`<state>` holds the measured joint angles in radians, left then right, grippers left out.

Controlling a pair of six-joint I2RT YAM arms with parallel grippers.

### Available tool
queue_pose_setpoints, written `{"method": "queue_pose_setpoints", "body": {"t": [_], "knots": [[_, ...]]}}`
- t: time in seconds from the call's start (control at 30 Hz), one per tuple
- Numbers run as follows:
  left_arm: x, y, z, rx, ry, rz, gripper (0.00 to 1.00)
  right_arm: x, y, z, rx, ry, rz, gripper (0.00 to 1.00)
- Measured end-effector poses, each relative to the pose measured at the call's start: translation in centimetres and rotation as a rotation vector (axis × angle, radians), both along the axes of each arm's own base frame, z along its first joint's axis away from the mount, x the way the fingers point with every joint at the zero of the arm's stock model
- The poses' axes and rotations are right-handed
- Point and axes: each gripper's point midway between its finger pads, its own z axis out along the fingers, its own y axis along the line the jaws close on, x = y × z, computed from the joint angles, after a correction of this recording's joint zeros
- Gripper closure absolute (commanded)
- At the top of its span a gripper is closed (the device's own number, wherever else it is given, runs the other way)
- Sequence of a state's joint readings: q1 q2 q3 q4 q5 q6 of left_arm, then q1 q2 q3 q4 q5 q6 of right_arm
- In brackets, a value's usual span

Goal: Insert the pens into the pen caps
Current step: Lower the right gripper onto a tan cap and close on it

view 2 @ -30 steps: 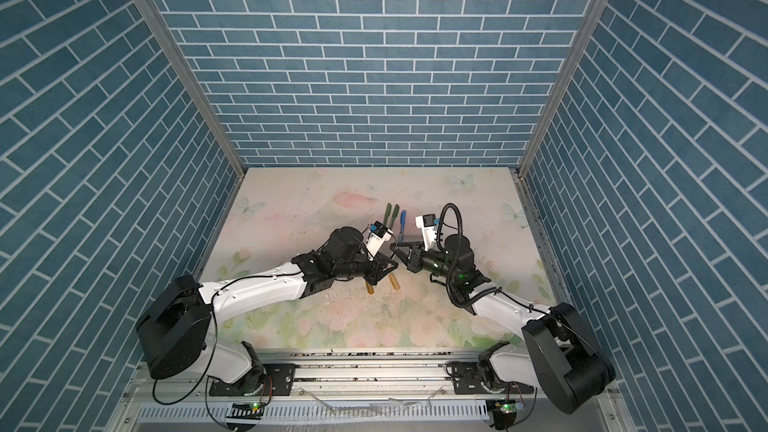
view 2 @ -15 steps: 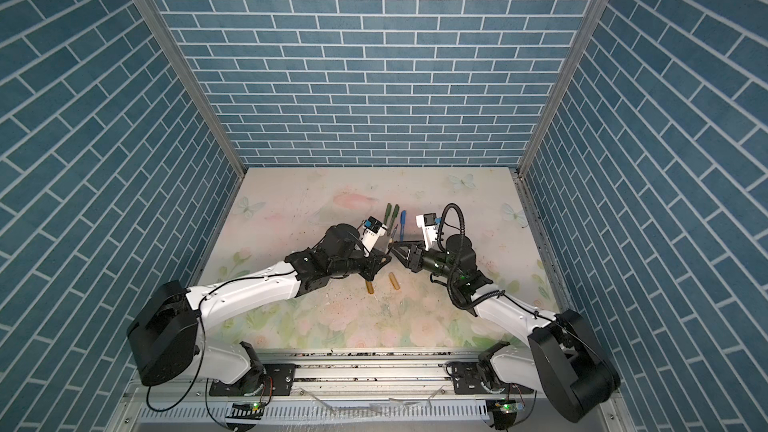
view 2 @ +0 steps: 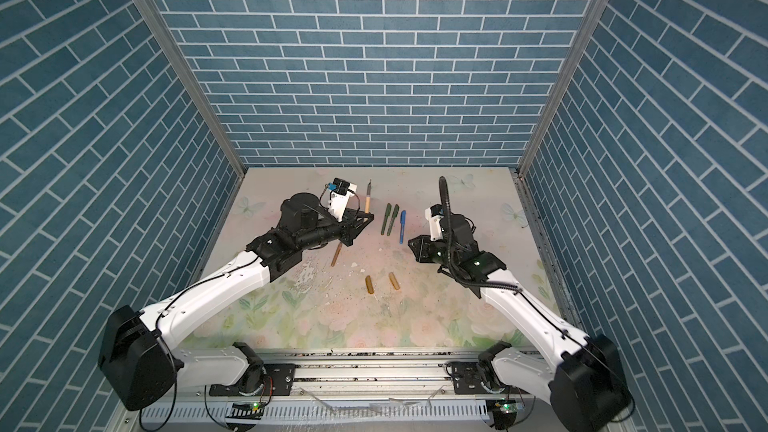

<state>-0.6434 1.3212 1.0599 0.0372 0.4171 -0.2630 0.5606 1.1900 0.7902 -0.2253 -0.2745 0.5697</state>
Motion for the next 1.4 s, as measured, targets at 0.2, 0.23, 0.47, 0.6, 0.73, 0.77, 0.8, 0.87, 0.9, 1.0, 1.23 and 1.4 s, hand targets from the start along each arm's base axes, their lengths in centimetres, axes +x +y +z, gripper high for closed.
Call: {"method": "queue_pose_setpoints", "body": {"t": [0.2, 0.23, 0.47, 0.6, 0.73, 0.77, 0.8, 0.87, 0.9, 1.0, 1.23, 1.4], "knots": [[-2.0, -0.5, 0.0, -0.046, -0.025, -0.092, 1.00, -1.8, 0.4, -6.6, -0.215, 0.197, 0.078, 0.71], [-2.3, -0.6, -0.3, -0.063, -0.009, -0.099, 1.00, -1.7, 0.7, -7.0, -0.231, 0.203, 0.092, 0.71], [-3.4, -1.3, -0.4, -0.131, 0.034, -0.137, 1.00, -1.1, 3.2, -9.2, -0.319, 0.246, 0.186, 0.71], [-3.6, -0.7, 0.9, -0.149, -0.005, -0.115, 1.00, -1.0, 4.4, -10.1, -0.348, 0.255, 0.230, 0.73], [-3.6, 0.1, 2.3, -0.164, -0.048, -0.076, 1.00, -1.3, 5.0, -10.9, -0.376, 0.267, 0.257, 0.73], [-3.6, 0.3, 2.5, -0.166, -0.058, -0.068, 1.00, -1.3, 5.1, -11.1, -0.385, 0.268, 0.261, 0.73], [-3.6, 0.4, 2.7, -0.168, -0.064, -0.063, 1.00, -1.4, 5.2, -11.4, -0.393, 0.269, 0.265, 0.73], [-3.6, 0.5, 2.8, -0.168, -0.069, -0.058, 1.00, -1.7, 5.2, -11.6, -0.408, 0.269, 0.273, 0.73], [-3.5, 0.5, 2.8, -0.167, -0.069, -0.058, 1.00, -1.8, 5.3, -11.7, -0.413, 0.269, 0.275, 0.73], [-3.4, 0.4, 2.5, -0.164, -0.058, -0.058, 1.00, -1.8, 5.3, -11.8, -0.425, 0.262, 0.277, 0.73], [-3.3, 0.2, 2.0, -0.160, -0.042, -0.060, 1.00, -2.2, 5.3, -13.2, -0.456, 0.283, 0.286, 0.74], [-3.3, 0.2, 2.0, -0.161, -0.041, -0.060, 1.00, -2.3, 5.2, -13.7, -0.476, 0.285, 0.286, 0.76]]}}
